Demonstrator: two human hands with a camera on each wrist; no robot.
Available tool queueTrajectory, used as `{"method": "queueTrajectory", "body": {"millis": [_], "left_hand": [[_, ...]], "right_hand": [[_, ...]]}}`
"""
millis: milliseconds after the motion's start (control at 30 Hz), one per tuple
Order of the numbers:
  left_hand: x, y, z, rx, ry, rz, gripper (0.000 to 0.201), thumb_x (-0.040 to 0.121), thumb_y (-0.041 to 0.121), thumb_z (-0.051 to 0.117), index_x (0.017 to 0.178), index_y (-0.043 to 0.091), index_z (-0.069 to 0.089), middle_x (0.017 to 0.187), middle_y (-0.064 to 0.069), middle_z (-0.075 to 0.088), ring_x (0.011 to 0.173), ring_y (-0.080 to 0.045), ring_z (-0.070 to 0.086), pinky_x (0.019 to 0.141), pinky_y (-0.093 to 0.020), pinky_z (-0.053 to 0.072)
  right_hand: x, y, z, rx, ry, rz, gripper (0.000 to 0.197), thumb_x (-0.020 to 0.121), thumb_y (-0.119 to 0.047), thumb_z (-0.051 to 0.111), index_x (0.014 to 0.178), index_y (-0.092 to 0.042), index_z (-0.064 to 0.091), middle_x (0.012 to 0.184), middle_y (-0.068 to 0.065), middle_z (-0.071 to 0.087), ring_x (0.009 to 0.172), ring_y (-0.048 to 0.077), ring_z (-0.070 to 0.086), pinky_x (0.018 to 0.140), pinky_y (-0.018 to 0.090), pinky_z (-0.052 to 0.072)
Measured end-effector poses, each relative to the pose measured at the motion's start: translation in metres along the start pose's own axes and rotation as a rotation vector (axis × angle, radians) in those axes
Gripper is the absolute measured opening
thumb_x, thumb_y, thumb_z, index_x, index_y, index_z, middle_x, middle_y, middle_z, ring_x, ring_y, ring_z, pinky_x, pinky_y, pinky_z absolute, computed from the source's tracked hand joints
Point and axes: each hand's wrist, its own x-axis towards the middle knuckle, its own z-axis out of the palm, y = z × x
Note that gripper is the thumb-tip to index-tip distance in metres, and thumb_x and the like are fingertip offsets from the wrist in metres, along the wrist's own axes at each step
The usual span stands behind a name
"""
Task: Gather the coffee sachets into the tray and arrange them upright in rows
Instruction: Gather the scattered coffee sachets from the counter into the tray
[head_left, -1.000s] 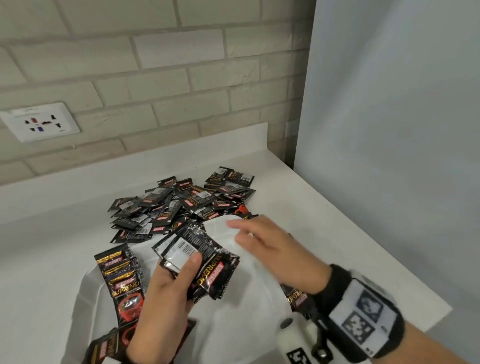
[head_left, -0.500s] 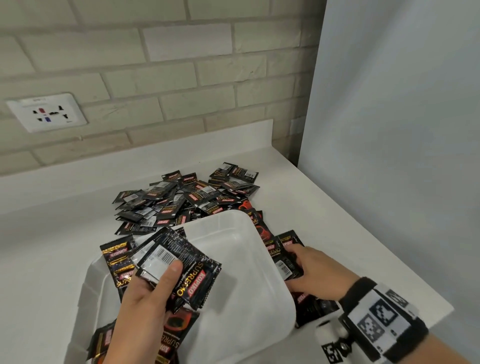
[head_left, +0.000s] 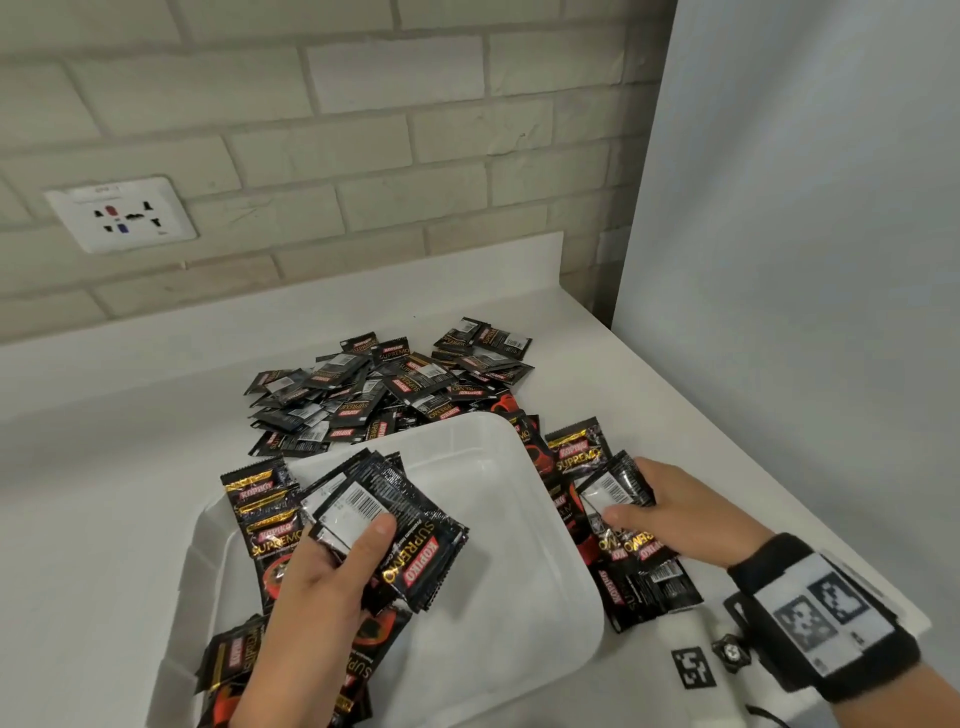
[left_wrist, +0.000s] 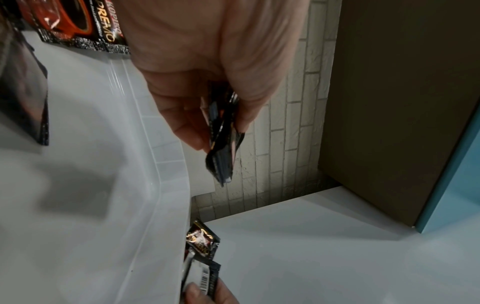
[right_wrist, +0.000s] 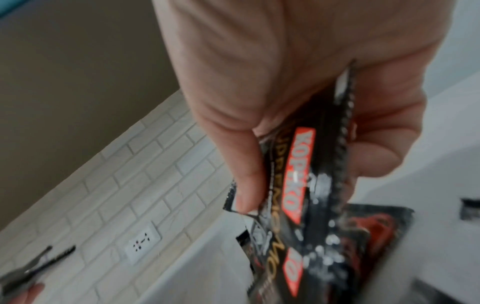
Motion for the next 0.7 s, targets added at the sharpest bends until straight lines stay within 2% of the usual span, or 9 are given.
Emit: {"method": "queueTrajectory", "body": {"millis": [100, 200, 333, 400, 467, 500, 567, 633, 700], "left_hand": [[0.0, 0.001, 0.001, 0.01, -0.021, -0.015, 0.02, 0.08, 0.015, 0.058, 0.099, 0.02, 0.06, 0.086, -0.004, 0.074, 0.074, -0.02, 0.071, 0.07, -0.038, 0.051], [0.0, 0.002, 0.004, 0.022, -0.012, -0.029, 0.018, 0.086, 0.011, 0.056, 0.101, 0.021, 0.058, 0.086, 0.0, 0.074, 0.078, -0.022, 0.071, 0.072, -0.04, 0.051], [0.003, 0.009, 0.014, 0.022, -0.015, -0.052, 0.009, 0.088, 0.011, 0.055, 0.095, 0.017, 0.054, 0.08, -0.002, 0.072, 0.077, -0.021, 0.065, 0.061, -0.033, 0.046], [0.005, 0.016, 0.021, 0.015, -0.041, -0.063, 0.003, 0.089, 0.013, 0.054, 0.091, 0.014, 0.051, 0.086, -0.007, 0.067, 0.076, -0.02, 0.06, 0.063, -0.032, 0.044], [0.007, 0.026, 0.027, -0.021, -0.07, -0.051, 0.003, 0.09, 0.012, 0.051, 0.087, 0.01, 0.05, 0.081, -0.009, 0.062, 0.072, -0.019, 0.057, 0.063, -0.031, 0.042], [0.007, 0.033, 0.03, -0.052, -0.091, -0.042, 0.005, 0.09, 0.012, 0.048, 0.088, 0.008, 0.051, 0.08, -0.01, 0.062, 0.07, -0.018, 0.056, 0.063, -0.031, 0.041], [0.009, 0.043, 0.033, -0.112, -0.136, -0.015, 0.018, 0.091, 0.014, 0.043, 0.096, 0.003, 0.057, 0.089, -0.011, 0.066, 0.074, -0.018, 0.059, 0.064, -0.029, 0.043], [0.008, 0.052, 0.032, -0.128, -0.202, 0.055, 0.024, 0.088, 0.024, 0.049, 0.1, 0.009, 0.063, 0.096, -0.005, 0.071, 0.081, -0.016, 0.065, 0.068, -0.027, 0.049], [0.007, 0.056, 0.031, -0.067, -0.231, 0.151, 0.041, 0.075, 0.039, 0.059, 0.111, 0.02, 0.06, 0.103, 0.002, 0.072, 0.093, -0.011, 0.068, 0.075, -0.028, 0.052]], "right_hand": [[-0.005, -0.011, -0.013, 0.06, 0.084, -0.069, 0.016, 0.087, -0.018, 0.061, 0.1, -0.025, 0.054, 0.098, -0.007, 0.065, 0.091, 0.005, 0.062, 0.069, 0.008, 0.043], [-0.011, -0.031, -0.021, 0.154, 0.132, -0.151, 0.017, 0.086, -0.017, 0.061, 0.096, -0.029, 0.056, 0.094, -0.011, 0.066, 0.083, -0.002, 0.062, 0.066, 0.006, 0.044], [-0.018, -0.064, -0.015, 0.32, -0.017, -0.254, 0.022, 0.083, -0.015, 0.064, 0.103, -0.023, 0.06, 0.098, -0.005, 0.071, 0.089, 0.005, 0.066, 0.079, 0.017, 0.051], [-0.019, -0.082, -0.007, 0.342, -0.118, -0.296, 0.02, 0.082, -0.013, 0.064, 0.099, -0.024, 0.062, 0.097, -0.006, 0.072, 0.089, 0.007, 0.067, 0.082, 0.02, 0.052], [-0.015, -0.099, 0.001, 0.348, -0.161, -0.341, 0.018, 0.082, -0.011, 0.064, 0.095, -0.023, 0.064, 0.094, -0.007, 0.072, 0.086, 0.004, 0.066, 0.082, 0.02, 0.052], [-0.013, -0.106, 0.005, 0.348, -0.159, -0.365, 0.017, 0.082, -0.011, 0.065, 0.095, -0.022, 0.065, 0.094, -0.005, 0.072, 0.086, 0.004, 0.066, 0.082, 0.02, 0.052], [-0.007, -0.12, 0.01, 0.364, -0.134, -0.405, 0.018, 0.081, -0.012, 0.067, 0.096, -0.022, 0.067, 0.095, -0.006, 0.072, 0.086, 0.004, 0.067, 0.078, 0.017, 0.052], [-0.003, -0.13, 0.012, 0.386, -0.093, -0.437, 0.02, 0.079, -0.014, 0.069, 0.097, -0.022, 0.067, 0.096, -0.006, 0.072, 0.086, 0.005, 0.068, 0.076, 0.015, 0.052], [0.001, -0.137, 0.017, 0.395, -0.05, -0.457, 0.024, 0.074, -0.02, 0.073, 0.096, -0.023, 0.065, 0.094, -0.007, 0.072, 0.085, 0.005, 0.067, 0.078, 0.019, 0.053]]}}
